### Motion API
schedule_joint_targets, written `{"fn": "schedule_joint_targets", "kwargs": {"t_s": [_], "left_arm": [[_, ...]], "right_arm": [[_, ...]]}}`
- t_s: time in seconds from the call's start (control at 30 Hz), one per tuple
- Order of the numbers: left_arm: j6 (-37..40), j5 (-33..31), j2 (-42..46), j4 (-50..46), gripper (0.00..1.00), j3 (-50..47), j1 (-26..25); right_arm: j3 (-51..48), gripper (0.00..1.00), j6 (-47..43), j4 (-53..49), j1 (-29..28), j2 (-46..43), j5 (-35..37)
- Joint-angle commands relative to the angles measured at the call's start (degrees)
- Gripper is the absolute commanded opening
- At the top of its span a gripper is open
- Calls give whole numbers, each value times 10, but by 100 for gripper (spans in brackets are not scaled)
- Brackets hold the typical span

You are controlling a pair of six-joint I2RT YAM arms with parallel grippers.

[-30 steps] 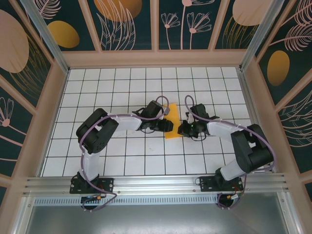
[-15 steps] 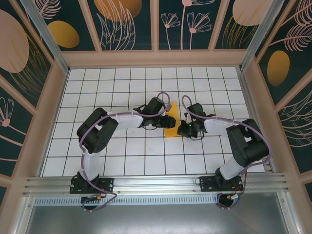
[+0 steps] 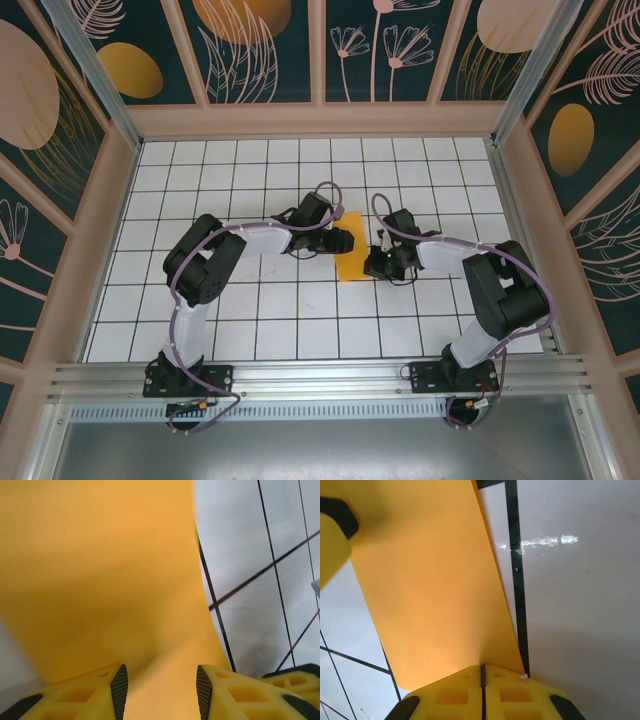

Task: Fold a paper plane with a square sheet of paper (fold left side to right side)
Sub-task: First fold the square sheet of paper in half at the center of the table.

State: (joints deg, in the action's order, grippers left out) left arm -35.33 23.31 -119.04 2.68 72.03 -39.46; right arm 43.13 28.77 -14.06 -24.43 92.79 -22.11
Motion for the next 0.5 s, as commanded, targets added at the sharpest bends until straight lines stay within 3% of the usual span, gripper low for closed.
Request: {"fn": "schedule_joint_targets", "kwargs": {"t_s": [0.0, 0.47], "left_arm": [[-8, -19, -20, -8, 45, 14, 20], [-1, -32, -99, -31, 46, 100, 84]], "right_arm": [[-14, 10, -12, -67, -1, 42, 93], [-13, 10, -21, -81, -2, 55, 102]]}}
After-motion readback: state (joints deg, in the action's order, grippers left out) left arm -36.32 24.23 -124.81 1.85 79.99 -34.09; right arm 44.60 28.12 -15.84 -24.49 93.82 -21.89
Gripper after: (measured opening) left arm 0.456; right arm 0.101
